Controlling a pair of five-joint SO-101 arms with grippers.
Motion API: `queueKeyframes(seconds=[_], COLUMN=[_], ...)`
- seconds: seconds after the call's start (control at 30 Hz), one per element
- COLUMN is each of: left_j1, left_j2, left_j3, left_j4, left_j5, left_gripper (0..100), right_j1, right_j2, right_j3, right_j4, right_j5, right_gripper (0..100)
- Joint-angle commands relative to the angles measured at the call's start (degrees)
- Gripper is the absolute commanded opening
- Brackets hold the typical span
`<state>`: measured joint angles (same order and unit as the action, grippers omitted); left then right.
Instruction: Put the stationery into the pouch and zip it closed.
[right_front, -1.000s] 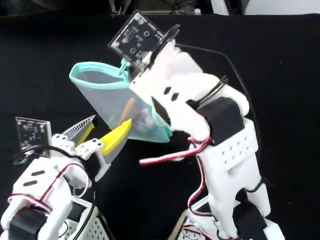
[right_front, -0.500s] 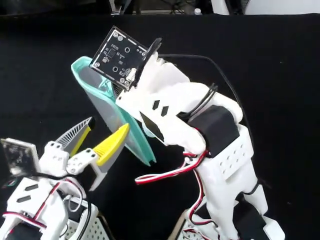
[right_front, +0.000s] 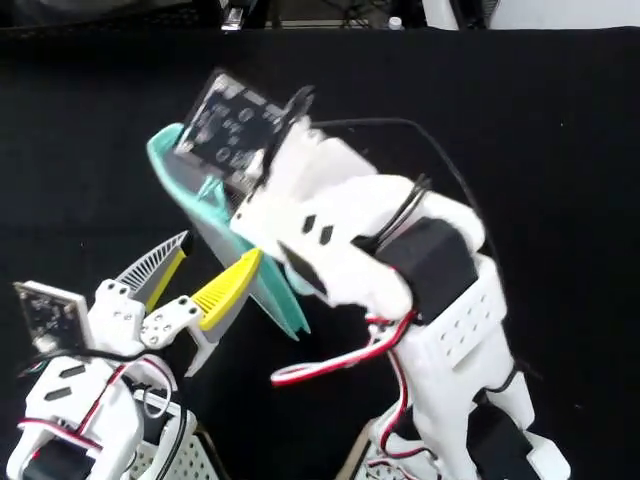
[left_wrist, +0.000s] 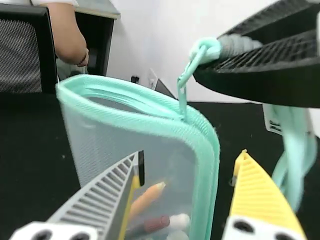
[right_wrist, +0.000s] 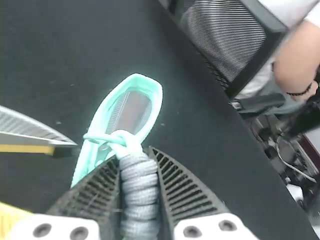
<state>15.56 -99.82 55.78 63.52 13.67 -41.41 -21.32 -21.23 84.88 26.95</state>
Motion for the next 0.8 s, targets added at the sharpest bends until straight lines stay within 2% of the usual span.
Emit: queueKeyframes(seconds=[0.0, 0.3, 0.57, 0.7, 0.77], left_j1=[-0.22, -2.24, -16.04, -16.84, -16.84], left_j2=[2.73, 4.13, 4.31, 3.96, 3.96], left_j3=[-0.13, -0.75, -0.66, -0.66, -0.66], left_j4=[-1.58, -1.58, -1.49, -1.49, -1.49], left_j5=[-0.79, -0.79, -0.79, -0.79, -0.79], left_gripper=[30, 30, 30, 29, 24], right_j1=[-2.73, -2.9, -1.67, -0.7, -0.53], right_j2=[-0.66, -0.57, -0.66, -0.66, -0.66], right_j3=[-2.86, -2.68, -2.86, -2.68, -2.33], right_j4=[-0.18, -0.18, 1.85, 1.41, 1.76], right_j5=[0.26, 0.0, 0.26, 0.26, 0.0], right_gripper=[1.2, 1.2, 1.2, 1.2, 1.2])
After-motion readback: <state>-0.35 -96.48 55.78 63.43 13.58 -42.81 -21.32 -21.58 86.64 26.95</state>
